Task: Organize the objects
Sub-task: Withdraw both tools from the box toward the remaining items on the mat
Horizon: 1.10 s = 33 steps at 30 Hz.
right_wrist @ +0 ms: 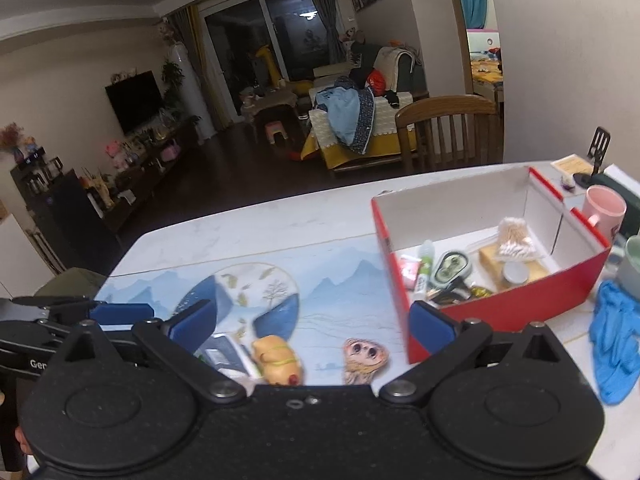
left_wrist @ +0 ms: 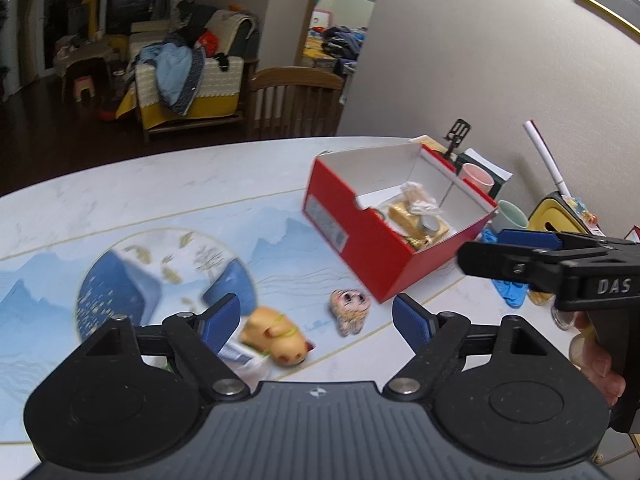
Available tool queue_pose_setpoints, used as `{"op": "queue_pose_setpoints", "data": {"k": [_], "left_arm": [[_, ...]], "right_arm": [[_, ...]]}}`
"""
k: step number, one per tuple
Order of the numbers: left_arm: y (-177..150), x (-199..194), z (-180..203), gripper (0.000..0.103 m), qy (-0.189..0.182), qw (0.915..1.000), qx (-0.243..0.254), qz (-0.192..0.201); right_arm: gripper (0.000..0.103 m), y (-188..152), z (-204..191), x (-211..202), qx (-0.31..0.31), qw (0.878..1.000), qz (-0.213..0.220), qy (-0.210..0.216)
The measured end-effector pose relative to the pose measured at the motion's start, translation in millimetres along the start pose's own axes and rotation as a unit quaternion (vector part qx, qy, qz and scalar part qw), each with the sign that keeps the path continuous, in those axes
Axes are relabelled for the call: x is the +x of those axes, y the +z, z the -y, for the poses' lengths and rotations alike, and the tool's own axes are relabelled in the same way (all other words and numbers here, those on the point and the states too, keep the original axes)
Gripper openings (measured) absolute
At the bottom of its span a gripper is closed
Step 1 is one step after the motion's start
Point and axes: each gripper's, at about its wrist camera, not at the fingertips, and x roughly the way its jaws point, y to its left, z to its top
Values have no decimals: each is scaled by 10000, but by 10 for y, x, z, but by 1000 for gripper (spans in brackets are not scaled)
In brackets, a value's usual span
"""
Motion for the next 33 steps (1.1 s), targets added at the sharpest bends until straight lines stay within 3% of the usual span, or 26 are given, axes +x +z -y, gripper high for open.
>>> {"op": "queue_pose_setpoints", "data": {"k": [9, 11, 13, 24, 33], "left_arm": [[-355, -126, -395, 85, 262, 9992, -274, -85], [-432, -112, -449, 97, 346, 9988, -335, -112], [-520, -95, -492, 103, 398, 9985, -380, -84], [-927, 251, -505, 103, 706, 9966, -404, -156], [-1093, 611, -551, 103, 1018, 9934, -441, -286]], "right_arm": [[102, -213, -89, 133, -169, 9995, -214, -165], [102, -253, -88, 173, -168, 9994, -255, -152], [102, -298, -95, 229, -251, 9991, -304, -162], [102, -498, -24, 644, -550, 9962, -536, -410], [101, -601, 103, 1075, -156, 9963, -744, -397]]}}
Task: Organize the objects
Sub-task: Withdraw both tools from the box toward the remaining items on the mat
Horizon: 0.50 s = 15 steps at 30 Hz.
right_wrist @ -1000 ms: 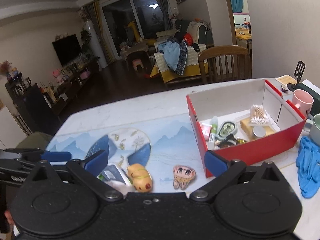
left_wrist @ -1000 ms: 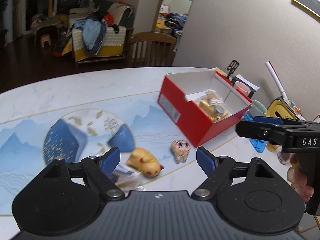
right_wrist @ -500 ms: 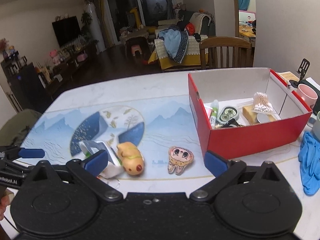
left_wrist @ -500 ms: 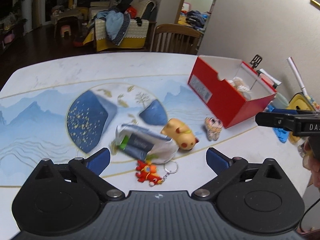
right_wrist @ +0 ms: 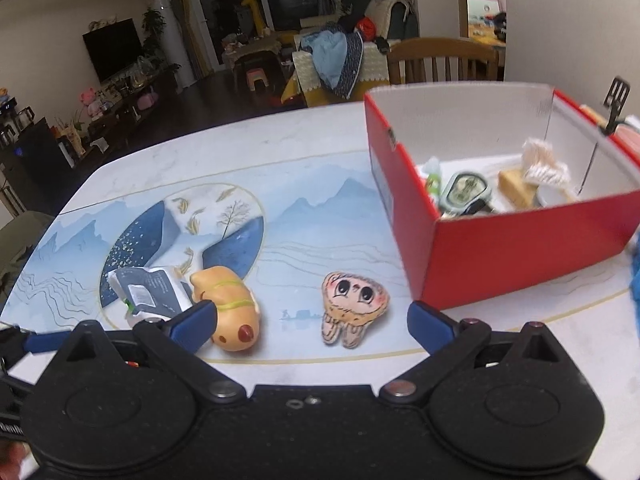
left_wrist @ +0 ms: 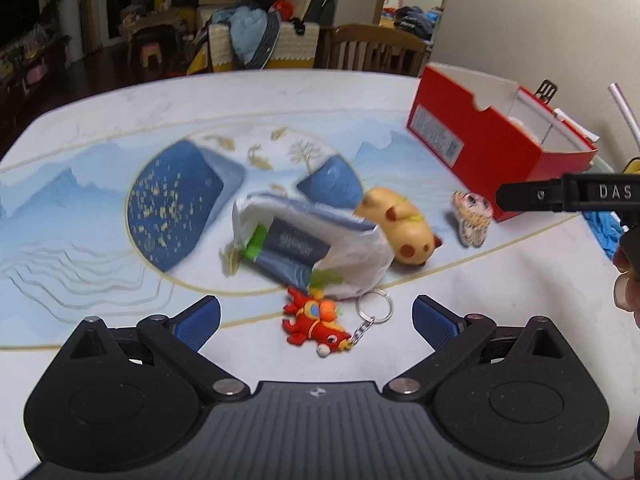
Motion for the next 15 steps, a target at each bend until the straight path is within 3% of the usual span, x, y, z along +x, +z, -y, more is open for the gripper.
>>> {"op": "queue_pose_setpoints", "data": {"k": [15], "left_arm": [[-54, 330, -109, 103, 139, 9995, -150, -231]], "right_arm": [[86, 66, 220, 554, 1113, 9921, -459, -358]]}}
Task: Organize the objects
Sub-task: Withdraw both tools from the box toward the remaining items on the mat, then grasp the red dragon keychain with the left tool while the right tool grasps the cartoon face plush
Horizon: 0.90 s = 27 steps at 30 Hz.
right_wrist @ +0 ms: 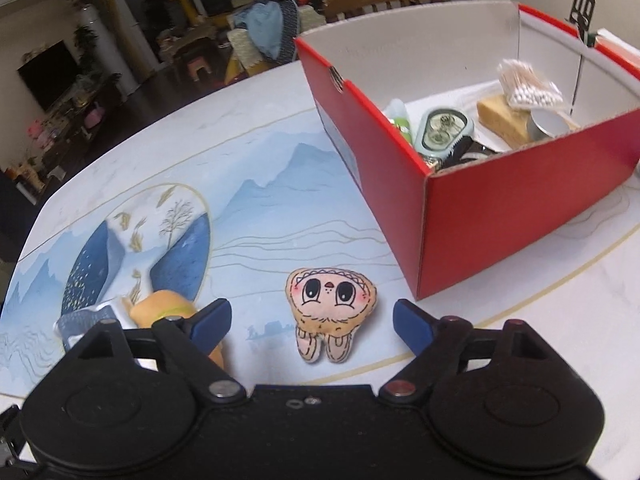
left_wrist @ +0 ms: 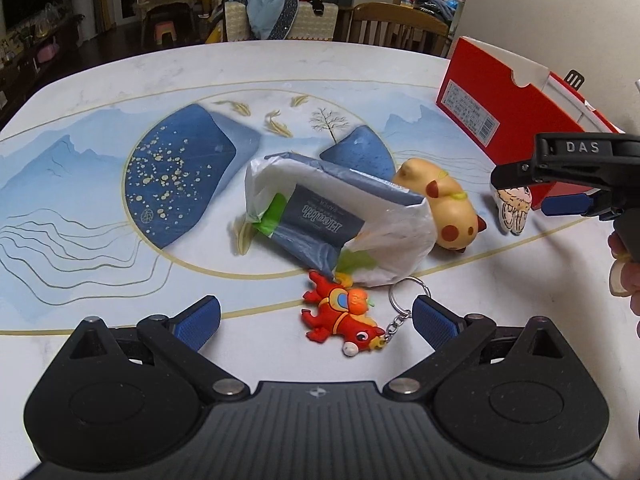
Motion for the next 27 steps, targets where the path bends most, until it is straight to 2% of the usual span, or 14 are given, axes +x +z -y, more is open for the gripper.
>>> {"op": "queue_pose_setpoints", "data": {"k": [5, 10, 15, 20, 25, 27], "left_arm": [[3, 40, 5, 102, 62, 10000, 53, 55], [-8, 65, 43, 100, 90, 9997, 222, 58], [-16, 75, 87, 82, 135, 9990, 423, 73], [-17, 46, 130, 56, 122, 9979, 628, 95], [-21, 33, 207, 42, 48, 9959, 908, 25], [-15, 34, 226, 40, 24, 9954, 959, -8]], "right_arm": [[85, 22, -5, 91, 189, 9997, -125, -40], [78, 23, -35, 143, 183, 9996, -178, -99], [74, 11, -95, 178, 47, 9997, -188, -167], [65, -1, -160, 187, -140, 9995, -173, -221], [52, -20, -183, 179, -250, 9993, -168, -237], [51, -22, -175, 168, -252, 9993, -177, -193]]}}
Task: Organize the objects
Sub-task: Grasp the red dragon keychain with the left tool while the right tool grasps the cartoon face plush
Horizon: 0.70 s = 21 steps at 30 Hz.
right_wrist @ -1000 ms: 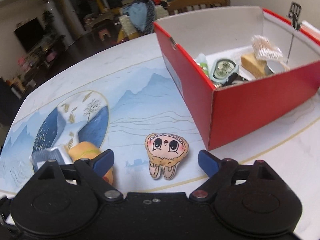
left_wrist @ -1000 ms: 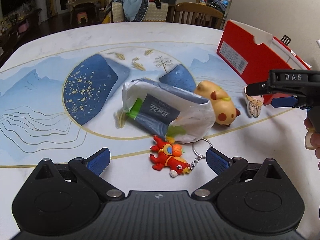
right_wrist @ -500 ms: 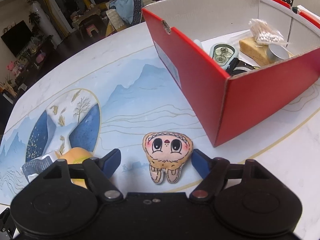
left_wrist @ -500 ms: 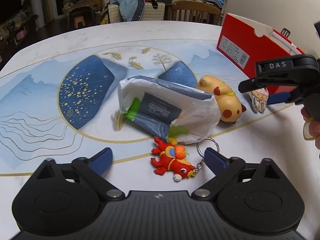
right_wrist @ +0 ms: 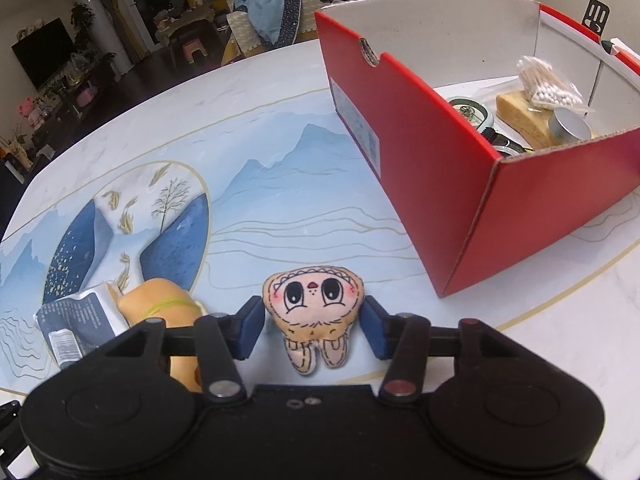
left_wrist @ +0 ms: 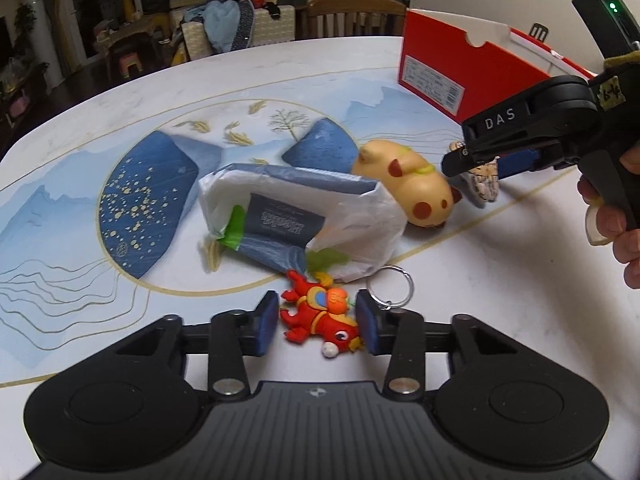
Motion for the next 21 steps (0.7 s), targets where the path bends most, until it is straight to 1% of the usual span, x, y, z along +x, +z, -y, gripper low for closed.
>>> {"op": "queue_pose_setpoints", "data": {"k": [2, 6, 11, 13, 18, 21], "left_arm": [[2, 1, -1, 39, -6, 10000, -1, -15], [1, -4, -38, 39, 0, 9999, -154, -54], [-36, -71, -144, 39, -120, 9984, -545, -84], [-62, -123, -200, 39, -187, 9973, -704, -80], [-115, -300, -305, 39, -223, 9949, -984, -14], [-103, -439, -309, 39, -206, 9949, -978, 101]], "right_arm": [[50, -10, 4, -17, -33, 10000, -9, 25], [49, -51, -3, -103, -160, 9998, 27, 88], [48, -130, 14, -289, -259, 9993, 24, 265], [48, -165, 21, -381, -318, 9989, 47, 341], [48, -249, 63, -629, -425, 9978, 97, 496], [48, -273, 74, -773, -548, 9971, 84, 526]]}}
